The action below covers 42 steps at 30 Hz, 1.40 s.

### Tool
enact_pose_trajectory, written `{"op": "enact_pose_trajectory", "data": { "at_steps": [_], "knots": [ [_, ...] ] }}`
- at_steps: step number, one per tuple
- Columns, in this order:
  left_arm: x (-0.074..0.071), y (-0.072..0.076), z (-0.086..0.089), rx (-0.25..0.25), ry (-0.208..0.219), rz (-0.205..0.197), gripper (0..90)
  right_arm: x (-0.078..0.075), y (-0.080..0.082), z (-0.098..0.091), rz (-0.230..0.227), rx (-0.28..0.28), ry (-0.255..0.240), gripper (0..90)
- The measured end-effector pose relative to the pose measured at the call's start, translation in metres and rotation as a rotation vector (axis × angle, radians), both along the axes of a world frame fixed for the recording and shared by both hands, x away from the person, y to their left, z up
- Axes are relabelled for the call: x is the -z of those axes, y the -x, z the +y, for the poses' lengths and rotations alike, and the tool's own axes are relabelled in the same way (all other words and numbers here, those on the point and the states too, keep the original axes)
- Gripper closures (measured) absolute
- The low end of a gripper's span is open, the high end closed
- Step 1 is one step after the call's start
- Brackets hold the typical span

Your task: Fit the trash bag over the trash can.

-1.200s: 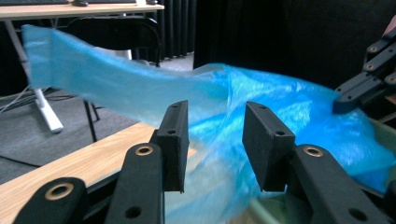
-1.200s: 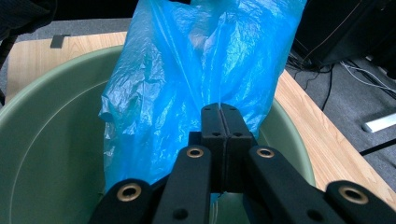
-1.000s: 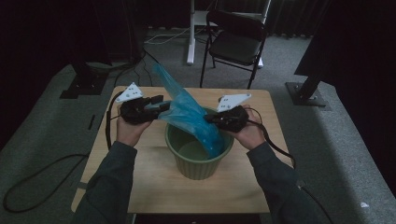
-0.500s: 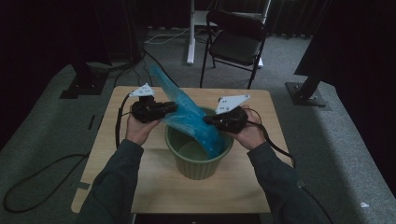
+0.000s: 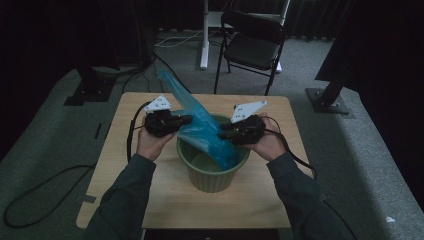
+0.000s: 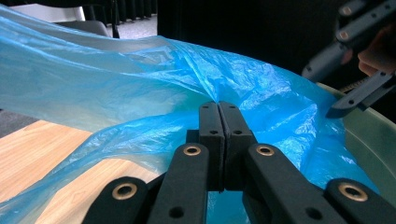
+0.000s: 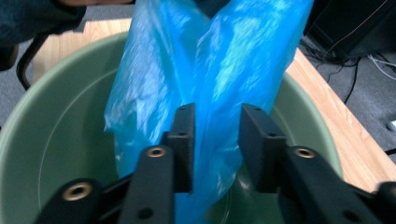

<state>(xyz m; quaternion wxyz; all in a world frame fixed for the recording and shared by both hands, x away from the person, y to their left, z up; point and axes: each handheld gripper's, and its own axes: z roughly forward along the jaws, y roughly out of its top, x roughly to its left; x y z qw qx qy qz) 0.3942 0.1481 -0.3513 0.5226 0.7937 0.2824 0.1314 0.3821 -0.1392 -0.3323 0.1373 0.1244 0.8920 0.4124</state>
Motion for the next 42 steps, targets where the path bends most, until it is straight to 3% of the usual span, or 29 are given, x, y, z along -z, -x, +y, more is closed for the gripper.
{"op": "enact_pose_trajectory", "data": {
  "at_steps": [8,12,14,17,19,24,29,37,42],
  "knots": [
    [-0.002,0.012,-0.009,0.017,-0.008,-0.028,88.7,-0.020,0.000,0.005,-0.014,0.008,-0.073,58.1],
    [-0.003,0.018,-0.013,0.037,-0.010,-0.041,88.7,-0.021,-0.001,0.014,-0.008,0.017,-0.063,56.7],
    [-0.005,0.021,-0.015,0.047,-0.010,-0.051,88.7,-0.019,-0.001,0.019,-0.004,0.013,-0.050,63.6],
    [-0.007,0.026,-0.017,0.064,-0.015,-0.063,88.1,-0.014,0.000,0.022,-0.014,0.011,-0.014,85.2],
    [-0.008,0.028,-0.016,0.064,-0.023,-0.068,85.8,-0.010,0.001,0.020,-0.019,0.009,-0.006,89.4],
    [-0.012,0.029,-0.005,0.036,-0.003,-0.076,81.9,-0.004,0.007,0.014,-0.044,0.019,0.016,89.7],
    [-0.017,0.024,0.001,-0.006,-0.003,-0.073,79.5,-0.003,0.010,0.011,-0.060,0.010,0.004,89.8],
    [-0.013,0.019,-0.007,0.007,-0.029,-0.038,71.4,-0.003,0.012,0.014,-0.081,0.004,-0.004,89.9],
    [-0.011,0.019,-0.010,0.005,-0.047,-0.038,67.6,-0.005,0.014,0.013,-0.090,0.001,-0.011,89.9]
  ]
}}
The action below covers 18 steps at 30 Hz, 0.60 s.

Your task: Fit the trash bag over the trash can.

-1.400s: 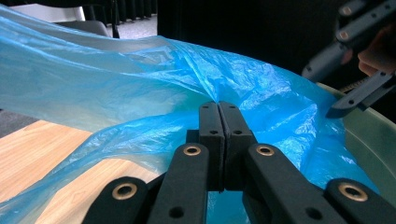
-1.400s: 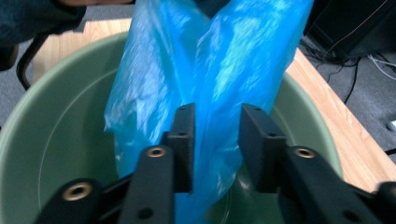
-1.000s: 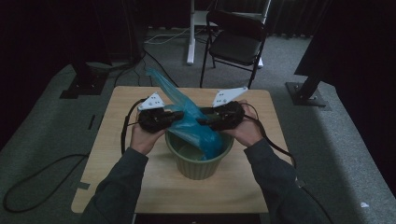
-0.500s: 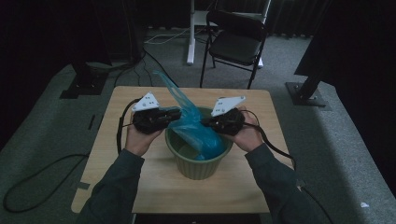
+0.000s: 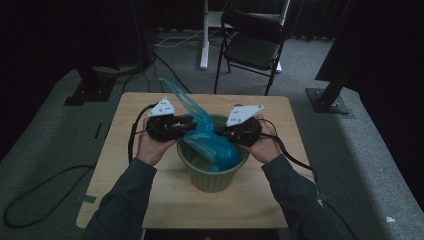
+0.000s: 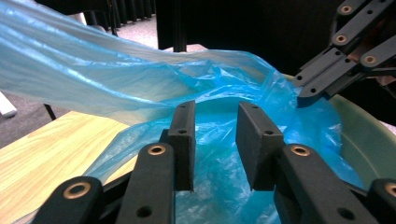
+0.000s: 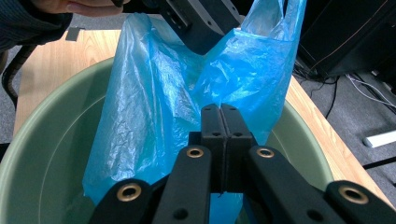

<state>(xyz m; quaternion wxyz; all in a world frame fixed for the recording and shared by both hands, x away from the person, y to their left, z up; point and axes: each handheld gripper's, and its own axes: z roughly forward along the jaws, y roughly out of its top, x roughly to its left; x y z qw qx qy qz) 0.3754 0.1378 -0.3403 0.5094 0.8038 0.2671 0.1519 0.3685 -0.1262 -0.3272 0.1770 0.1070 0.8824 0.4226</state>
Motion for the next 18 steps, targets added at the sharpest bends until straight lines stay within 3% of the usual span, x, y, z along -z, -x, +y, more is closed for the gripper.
{"op": "enact_pose_trajectory", "data": {
  "at_steps": [9,18],
  "knots": [
    [-0.0055,-0.0048,0.0038,-0.032,0.007,-0.028,64.8,0.0014,0.0013,0.0006,0.008,-0.016,-0.002,89.8],
    [-0.0018,-0.0060,-0.0043,0.071,0.038,-0.029,51.2,0.0003,0.0018,0.0017,0.007,-0.029,-0.005,89.8]
  ]
}}
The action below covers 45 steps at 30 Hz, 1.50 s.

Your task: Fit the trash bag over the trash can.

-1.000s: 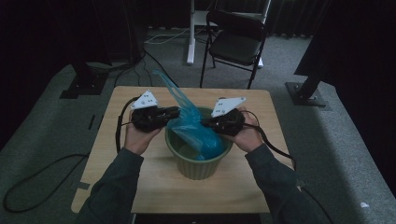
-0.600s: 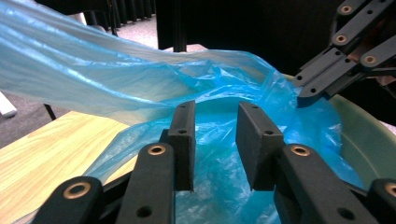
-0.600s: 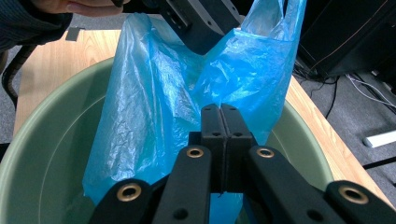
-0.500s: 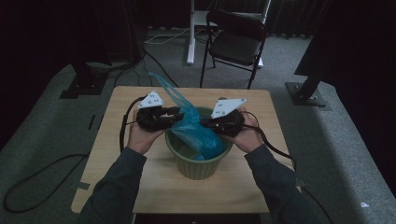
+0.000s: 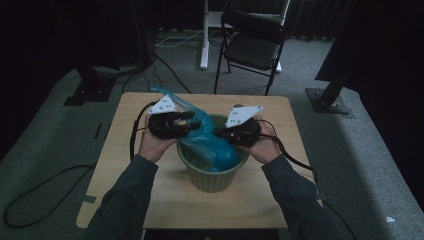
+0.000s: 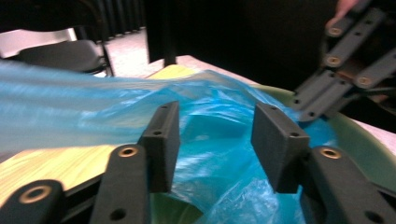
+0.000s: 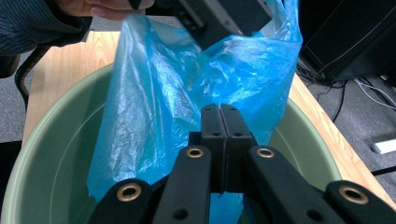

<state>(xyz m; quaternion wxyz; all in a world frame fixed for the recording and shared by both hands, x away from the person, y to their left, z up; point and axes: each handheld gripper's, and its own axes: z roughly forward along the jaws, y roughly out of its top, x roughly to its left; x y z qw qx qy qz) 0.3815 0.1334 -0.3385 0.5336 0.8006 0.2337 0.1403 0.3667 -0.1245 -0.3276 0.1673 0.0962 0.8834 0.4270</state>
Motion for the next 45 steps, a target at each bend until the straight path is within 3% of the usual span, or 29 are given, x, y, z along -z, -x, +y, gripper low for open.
{"op": "enact_pose_trajectory", "data": {
  "at_steps": [5,8,11,13,21,24,29,37,45],
  "knots": [
    [0.0017,0.0006,-0.0050,0.022,-0.017,0.002,49.9,-0.0008,-0.0001,-0.0005,-0.002,-0.002,-0.007,89.8],
    [0.0015,0.0003,-0.0067,0.008,-0.030,0.003,64.2,-0.0005,0.0004,0.0000,-0.004,-0.007,-0.005,89.8],
    [0.0017,0.0003,-0.0061,0.001,-0.042,-0.006,84.5,-0.0004,0.0007,-0.0003,0.000,-0.010,0.000,89.8],
    [0.0014,0.0007,-0.0053,-0.012,-0.050,-0.012,89.7,-0.0003,0.0008,-0.0008,0.002,-0.010,0.003,89.8],
    [-0.0016,0.0023,0.0014,-0.044,-0.036,-0.024,89.9,-0.0004,0.0008,-0.0049,0.004,-0.005,0.002,89.8],
    [-0.0023,0.0031,0.0014,-0.034,-0.023,-0.023,89.7,-0.0006,0.0006,-0.0048,0.003,-0.005,0.003,89.7],
    [-0.0031,0.0042,-0.0012,-0.017,-0.003,-0.018,76.8,-0.0004,-0.0001,-0.0041,0.004,-0.006,0.002,89.7],
    [-0.0046,0.0040,0.0025,0.026,0.053,-0.015,67.2,0.0004,-0.0008,-0.0044,0.005,-0.002,0.004,89.8],
    [-0.0005,-0.0007,-0.0032,0.037,0.032,0.017,66.5,0.0016,-0.0001,-0.0025,0.008,-0.006,0.001,89.8]
  ]
}}
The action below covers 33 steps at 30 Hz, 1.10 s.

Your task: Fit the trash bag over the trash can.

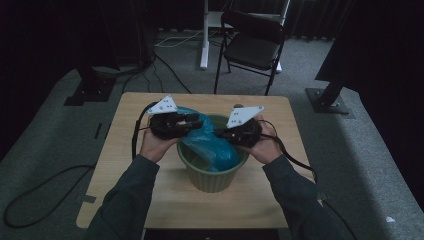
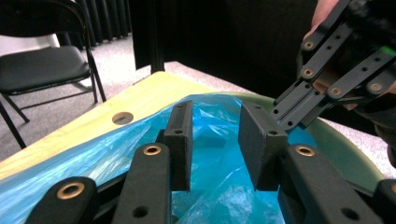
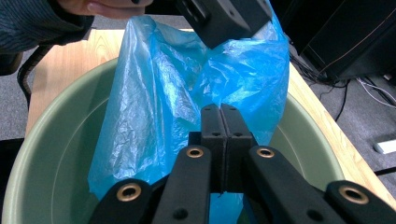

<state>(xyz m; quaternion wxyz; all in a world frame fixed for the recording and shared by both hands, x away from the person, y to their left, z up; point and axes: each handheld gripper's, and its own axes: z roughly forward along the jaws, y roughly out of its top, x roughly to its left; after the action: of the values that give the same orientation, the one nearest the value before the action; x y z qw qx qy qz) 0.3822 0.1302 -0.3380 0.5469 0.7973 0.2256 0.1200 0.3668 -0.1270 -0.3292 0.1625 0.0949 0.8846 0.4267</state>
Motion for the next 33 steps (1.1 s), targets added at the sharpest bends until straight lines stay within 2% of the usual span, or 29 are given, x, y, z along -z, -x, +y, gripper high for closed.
{"op": "enact_pose_trajectory", "data": {
  "at_steps": [1,3,4,5,9,18,27,33],
  "knots": [
    [0.001,0.000,-0.001,0.007,-0.002,0.004,70.2,0.000,0.000,0.000,0.000,-0.002,0.000,89.7],
    [0.002,-0.001,-0.003,0.017,-0.020,0.009,85.0,0.000,0.000,0.000,0.000,-0.007,0.000,89.3],
    [0.002,-0.001,-0.003,0.017,-0.020,0.009,89.5,0.000,0.000,0.000,0.000,-0.007,0.000,89.3],
    [0.003,-0.001,-0.005,0.034,-0.031,0.017,89.8,0.000,0.001,-0.001,0.002,-0.013,0.007,88.4],
    [0.003,-0.001,-0.003,0.033,-0.026,0.020,89.9,0.001,0.001,-0.003,0.005,-0.010,0.002,88.3],
    [0.001,0.001,0.016,-0.023,-0.004,0.011,90.0,0.001,0.002,-0.012,0.001,-0.001,-0.004,89.7],
    [0.013,-0.002,0.039,-0.097,0.005,0.041,90.0,0.006,0.005,-0.026,0.012,0.021,0.013,89.9],
    [0.015,-0.002,0.050,-0.129,0.005,0.050,89.9,0.009,0.005,-0.038,0.018,0.042,0.022,90.0]
  ]
}}
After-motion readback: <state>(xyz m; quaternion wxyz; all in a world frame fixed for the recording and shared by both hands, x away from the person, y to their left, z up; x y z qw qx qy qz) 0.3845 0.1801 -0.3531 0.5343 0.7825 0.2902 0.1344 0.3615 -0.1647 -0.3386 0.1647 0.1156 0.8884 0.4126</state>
